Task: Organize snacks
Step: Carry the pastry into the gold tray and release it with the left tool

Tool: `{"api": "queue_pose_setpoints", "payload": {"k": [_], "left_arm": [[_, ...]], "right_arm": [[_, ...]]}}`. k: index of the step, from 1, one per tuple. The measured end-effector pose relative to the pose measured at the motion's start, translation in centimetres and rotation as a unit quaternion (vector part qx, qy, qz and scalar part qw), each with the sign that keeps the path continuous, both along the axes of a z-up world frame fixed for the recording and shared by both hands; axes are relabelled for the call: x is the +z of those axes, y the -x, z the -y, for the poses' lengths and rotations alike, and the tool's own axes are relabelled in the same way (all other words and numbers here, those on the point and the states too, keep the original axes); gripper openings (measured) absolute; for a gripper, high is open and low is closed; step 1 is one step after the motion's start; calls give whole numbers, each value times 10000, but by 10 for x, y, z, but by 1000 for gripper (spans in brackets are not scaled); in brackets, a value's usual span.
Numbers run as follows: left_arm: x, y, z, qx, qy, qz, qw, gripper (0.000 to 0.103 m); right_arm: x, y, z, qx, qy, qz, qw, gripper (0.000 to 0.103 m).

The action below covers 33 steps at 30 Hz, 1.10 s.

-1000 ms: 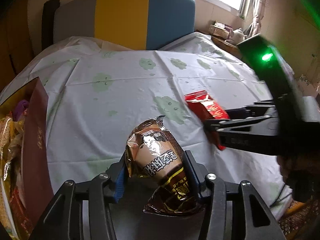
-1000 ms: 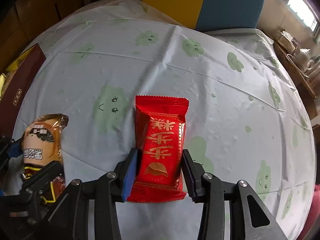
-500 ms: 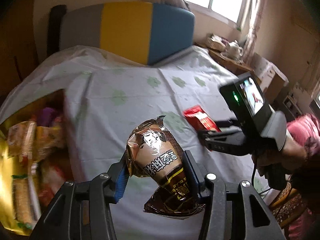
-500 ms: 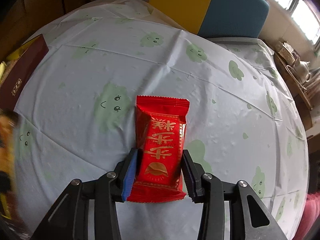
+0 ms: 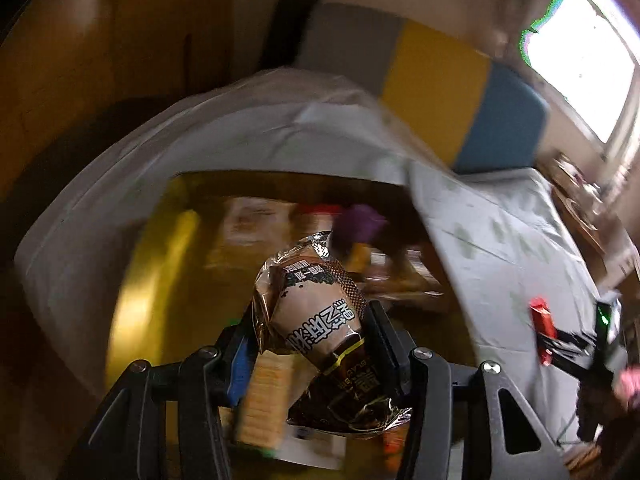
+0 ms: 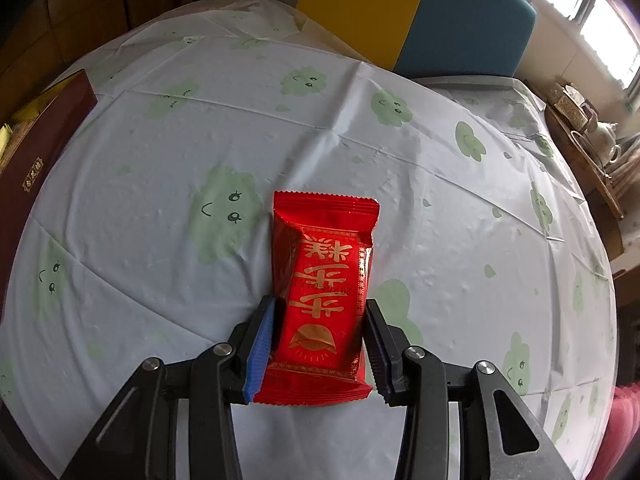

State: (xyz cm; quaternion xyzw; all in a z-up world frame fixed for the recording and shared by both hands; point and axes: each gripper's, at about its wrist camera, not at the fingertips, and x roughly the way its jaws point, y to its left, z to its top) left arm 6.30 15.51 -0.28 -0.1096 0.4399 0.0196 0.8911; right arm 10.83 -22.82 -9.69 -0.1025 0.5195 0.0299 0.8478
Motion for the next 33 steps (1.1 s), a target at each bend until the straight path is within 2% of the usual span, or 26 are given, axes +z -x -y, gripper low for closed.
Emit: {"api": "queue_pose_setpoints", "payload": {"k": [5,8,10,12,19,22,28,33], "left_arm": [[-27,-31,-22,-8,-380,-552,9978,53],[-40,-41,-28,74,-630,-663,9958,54],[-42,-44,-35,251,-627,-696,9953,57],[-38,-39,-40,373,-548,-583,9961,62],[-18,-7,-29,820,-1142,-118,9900,62],[-19,5,-14,669,-1218,2,9903,62],[-33,19,14,393,-1147,-132,9925,62],[-30,27,34,223,-1138,-47,9932,62]], "right_arm": [[0,1,-1,-1,19,6,10000,44],[0,1,-1,-1,23,7,10000,44],[1,1,-1,-6,12,5,10000,44],[1,1,-1,-3,17,7,10000,44],[0,2,-3,63,138,39,9999,44],[0,2,-3,80,186,61,9998,44],[0,3,-4,134,278,90,9995,44],[1,7,-7,179,349,119,9992,43]]}}
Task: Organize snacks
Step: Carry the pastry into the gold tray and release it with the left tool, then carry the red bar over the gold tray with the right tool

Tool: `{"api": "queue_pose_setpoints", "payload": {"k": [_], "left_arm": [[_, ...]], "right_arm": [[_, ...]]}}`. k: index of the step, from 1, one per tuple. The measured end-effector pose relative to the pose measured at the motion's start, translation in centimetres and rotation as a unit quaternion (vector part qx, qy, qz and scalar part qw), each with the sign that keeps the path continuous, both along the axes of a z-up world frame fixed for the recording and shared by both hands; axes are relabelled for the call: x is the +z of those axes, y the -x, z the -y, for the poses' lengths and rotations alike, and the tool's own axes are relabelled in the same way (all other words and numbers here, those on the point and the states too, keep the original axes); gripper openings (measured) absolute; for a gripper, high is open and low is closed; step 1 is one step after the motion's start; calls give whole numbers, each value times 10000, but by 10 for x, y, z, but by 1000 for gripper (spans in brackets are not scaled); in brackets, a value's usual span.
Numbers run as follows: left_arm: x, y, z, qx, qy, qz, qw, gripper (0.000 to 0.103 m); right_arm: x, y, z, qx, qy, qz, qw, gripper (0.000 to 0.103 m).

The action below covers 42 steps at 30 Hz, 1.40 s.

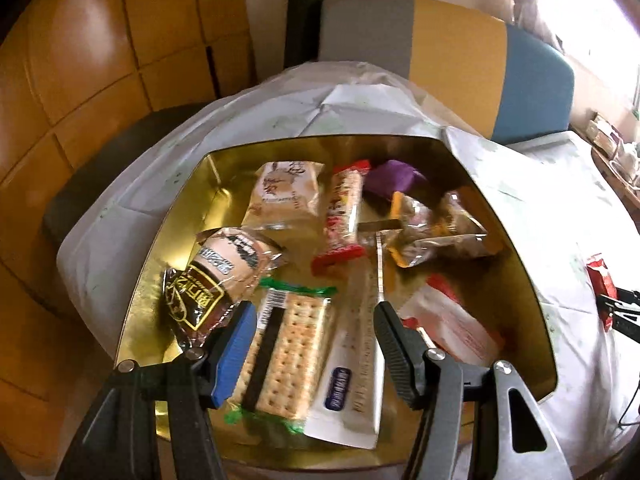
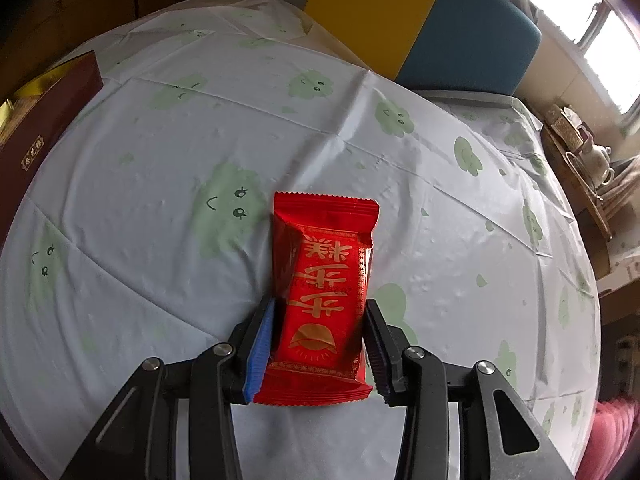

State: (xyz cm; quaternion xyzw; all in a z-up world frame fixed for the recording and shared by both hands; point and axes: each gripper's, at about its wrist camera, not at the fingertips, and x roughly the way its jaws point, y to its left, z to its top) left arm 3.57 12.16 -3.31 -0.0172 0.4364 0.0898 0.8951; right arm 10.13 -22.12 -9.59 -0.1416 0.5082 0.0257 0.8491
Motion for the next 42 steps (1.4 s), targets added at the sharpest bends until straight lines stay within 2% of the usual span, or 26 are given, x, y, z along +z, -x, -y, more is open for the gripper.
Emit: {"api": "queue_pose_setpoints", "payload": {"k": [6,12,20,27,34,42], "left_arm": [[2,8,11,-119,17,78,9999,62],[1,12,11,-184,161,96,9997,62],[0,16,4,-117,289,110,9995,62],[-1,17,-6,-12,346,124,9993,62],[0,21,-19,175,372,192,9990,62],[11,31,-42,494,331,446,9972,62]], "right_arm": [[1,-1,3,-37,-89,-37,9999,43],[4,-9,22,-315,-742,-401,9959,43],[7,-4,24,-386,-1142,-692,9903,42],[13,2,14,-314,-1867,-876,9780,41],[38,6,-25,66,-2456,-709,9667,41],[97,20,-117,1012,-2780,-271,9549,41]]}}
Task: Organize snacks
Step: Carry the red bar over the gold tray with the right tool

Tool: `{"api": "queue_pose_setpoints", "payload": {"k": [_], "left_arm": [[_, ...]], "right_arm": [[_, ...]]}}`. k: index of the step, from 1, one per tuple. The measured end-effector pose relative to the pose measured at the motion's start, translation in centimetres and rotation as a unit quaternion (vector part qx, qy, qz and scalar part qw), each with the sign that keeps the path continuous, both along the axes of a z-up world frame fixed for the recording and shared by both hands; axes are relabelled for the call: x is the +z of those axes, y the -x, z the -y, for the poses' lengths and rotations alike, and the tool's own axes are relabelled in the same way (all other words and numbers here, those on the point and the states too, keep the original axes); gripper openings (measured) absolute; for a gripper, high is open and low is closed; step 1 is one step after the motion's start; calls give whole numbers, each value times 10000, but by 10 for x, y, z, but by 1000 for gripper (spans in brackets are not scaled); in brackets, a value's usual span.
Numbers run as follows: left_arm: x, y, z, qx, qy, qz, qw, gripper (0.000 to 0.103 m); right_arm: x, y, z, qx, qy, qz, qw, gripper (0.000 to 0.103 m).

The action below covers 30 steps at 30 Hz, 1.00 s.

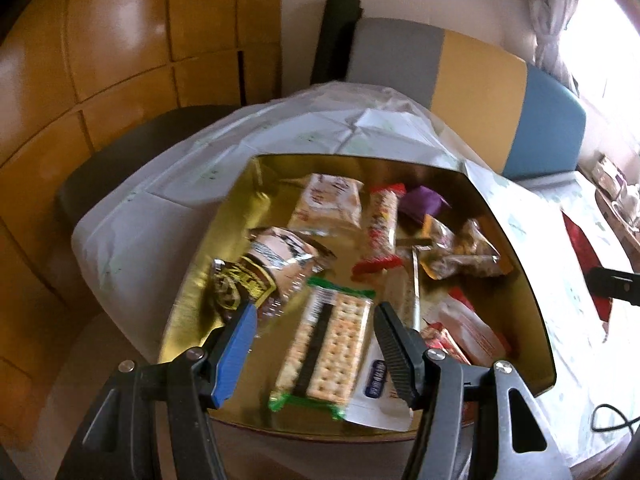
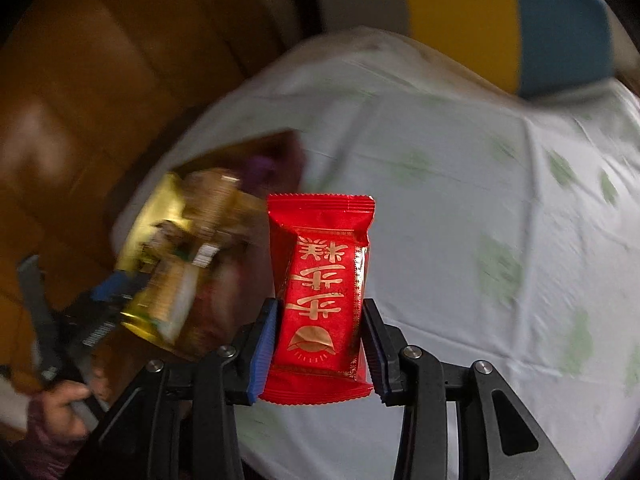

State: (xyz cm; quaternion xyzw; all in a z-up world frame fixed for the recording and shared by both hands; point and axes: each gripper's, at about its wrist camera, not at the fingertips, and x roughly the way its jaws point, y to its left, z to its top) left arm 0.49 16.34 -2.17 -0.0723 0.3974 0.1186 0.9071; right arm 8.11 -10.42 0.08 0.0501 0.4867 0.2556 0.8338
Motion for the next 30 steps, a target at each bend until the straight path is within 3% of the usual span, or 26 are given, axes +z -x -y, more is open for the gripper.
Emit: {"api": "queue_pose_setpoints", "payload": {"k": [6,12,18,20,30], "left_arm": [[-1,4,-15,203,-36,8,9998,62],[-6,4,-21,274,-1,-49,9996,62],[-7,3,-19,252,13,-51,9997,62],[-6,4,-17,236,1,-35,9997,62],[-1,8,-9,159,-48,-10,9999,62]], "right_arm": [[11,-3,-93,653,113,289,9974,41],[-29,-4,-152,1053,617,12,9925,46],[-51,2,-155,1231,718,-134,9897,45],[-54,5,-153,1247,749,-110,9893,39],[-53,7,-149,1083,943,168,9895,39]]}}
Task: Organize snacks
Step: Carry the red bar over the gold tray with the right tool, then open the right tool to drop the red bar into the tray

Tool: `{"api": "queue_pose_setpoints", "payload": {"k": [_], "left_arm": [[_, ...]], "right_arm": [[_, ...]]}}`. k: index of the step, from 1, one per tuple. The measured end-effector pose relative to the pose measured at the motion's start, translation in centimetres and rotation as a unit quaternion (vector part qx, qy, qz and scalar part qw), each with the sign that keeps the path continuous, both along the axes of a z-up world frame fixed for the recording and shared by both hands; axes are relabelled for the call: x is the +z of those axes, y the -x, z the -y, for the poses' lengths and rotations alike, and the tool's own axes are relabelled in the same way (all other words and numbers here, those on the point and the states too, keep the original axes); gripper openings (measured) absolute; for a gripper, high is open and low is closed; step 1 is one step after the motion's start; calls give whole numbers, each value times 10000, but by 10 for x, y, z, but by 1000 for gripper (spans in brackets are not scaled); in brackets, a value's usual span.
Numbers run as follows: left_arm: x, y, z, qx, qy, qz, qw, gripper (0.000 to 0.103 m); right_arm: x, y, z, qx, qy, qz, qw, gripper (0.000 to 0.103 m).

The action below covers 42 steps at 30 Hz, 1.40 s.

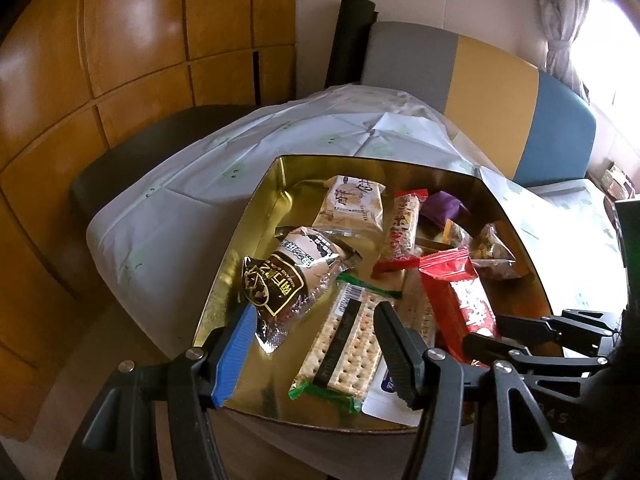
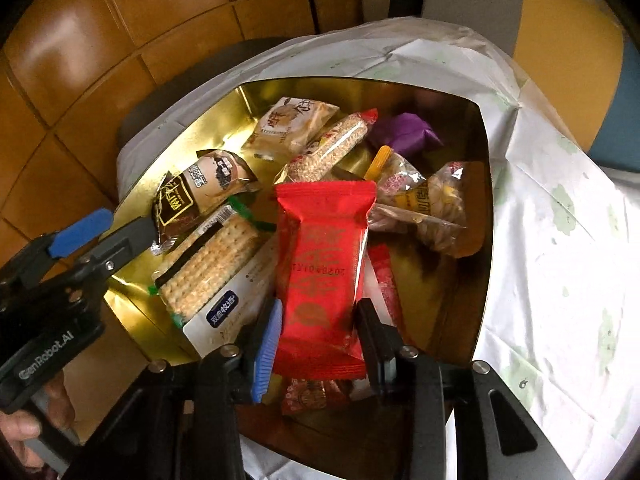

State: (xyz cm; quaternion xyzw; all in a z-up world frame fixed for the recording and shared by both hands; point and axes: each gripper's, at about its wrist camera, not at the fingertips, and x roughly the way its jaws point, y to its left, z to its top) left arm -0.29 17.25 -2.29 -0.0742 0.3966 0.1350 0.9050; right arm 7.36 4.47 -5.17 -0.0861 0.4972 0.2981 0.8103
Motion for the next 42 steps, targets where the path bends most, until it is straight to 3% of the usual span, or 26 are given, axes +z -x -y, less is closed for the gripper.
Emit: {"api": "queue_pose_setpoints", "payload": {"k": [5,12,17,19,21,30,34,36,42], "left_arm": [[1,2,5,-40,-33,10,10000,62],[0,5,9,-88,-59,-17,9999,62],[1,6,9,-80,-73,-2,9999,62],[0,6,9,-68,-57,-26,10000,62],[-1,5,9,-66,-52,-38,10000,62],[-4,2,5,8,-37,-67,10000,62],[-3,4,3,104,-76,-8,9999,62],[-3,6,3,133,-111,20,9998,62],[2,13,5,145,-41,126,9998,62]], "right_arm": [[-2,0,3,-51,0,-3,10000,39],[-1,6,6,-94,-34,88,9999,51],[2,12,12,-148,-8,230,9996,51],[5,15,11,-145,51,385,9991,49],[7,18,10,-94,110,511,9986,35],[4,4,4,-319,266,653,9970,35],[3,5,10,-354,40,399,9986,45],[5,8,18,-421,-121,376,9983,55],[27,24,36,-680,-443,815,9934,71]]}}
